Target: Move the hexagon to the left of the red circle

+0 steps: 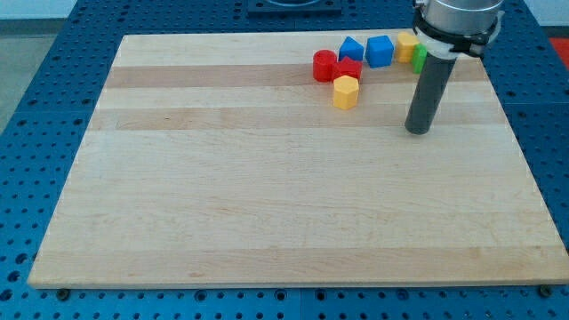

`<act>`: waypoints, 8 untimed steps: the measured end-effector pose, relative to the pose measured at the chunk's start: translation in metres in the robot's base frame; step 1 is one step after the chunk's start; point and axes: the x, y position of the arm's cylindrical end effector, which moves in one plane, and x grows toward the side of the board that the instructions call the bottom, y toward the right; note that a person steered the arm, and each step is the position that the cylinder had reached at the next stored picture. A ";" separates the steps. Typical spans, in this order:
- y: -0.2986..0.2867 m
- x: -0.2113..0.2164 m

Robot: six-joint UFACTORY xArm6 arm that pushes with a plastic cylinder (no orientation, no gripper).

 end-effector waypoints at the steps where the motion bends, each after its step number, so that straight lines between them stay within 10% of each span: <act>1: -0.003 -0.001; 8: -0.194 -0.060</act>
